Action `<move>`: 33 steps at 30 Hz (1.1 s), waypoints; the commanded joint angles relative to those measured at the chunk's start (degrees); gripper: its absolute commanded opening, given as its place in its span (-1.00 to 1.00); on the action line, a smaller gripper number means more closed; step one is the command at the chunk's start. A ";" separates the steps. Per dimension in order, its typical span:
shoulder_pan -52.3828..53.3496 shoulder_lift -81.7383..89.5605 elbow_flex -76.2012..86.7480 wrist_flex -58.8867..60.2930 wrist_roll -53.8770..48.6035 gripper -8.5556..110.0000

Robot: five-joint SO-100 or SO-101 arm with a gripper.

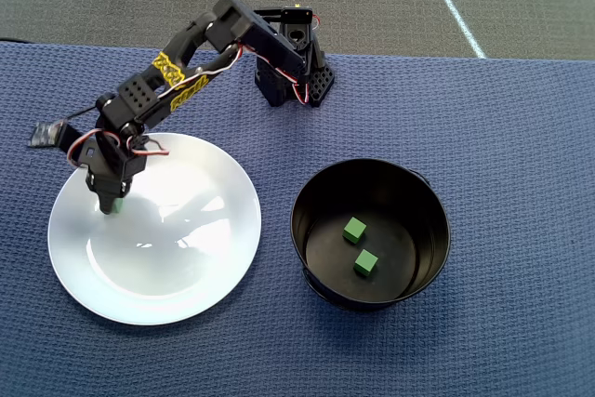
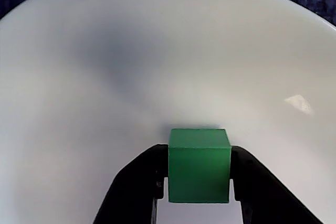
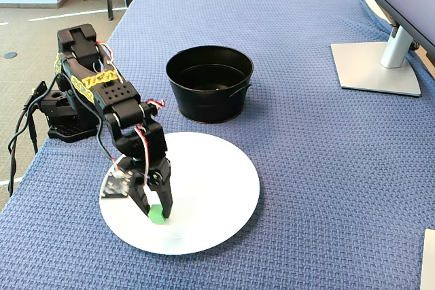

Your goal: Pick up the green cubes from the white plate and place them in the black recipient

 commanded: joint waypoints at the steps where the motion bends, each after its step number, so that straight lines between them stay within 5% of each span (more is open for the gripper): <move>1: 0.35 13.10 -0.44 2.55 9.58 -0.86; 10: -10.20 35.77 2.90 18.11 18.19 -0.86; 26: -54.32 70.84 41.13 8.79 45.97 -0.86; 33: -61.35 78.57 51.94 -0.09 49.04 -0.86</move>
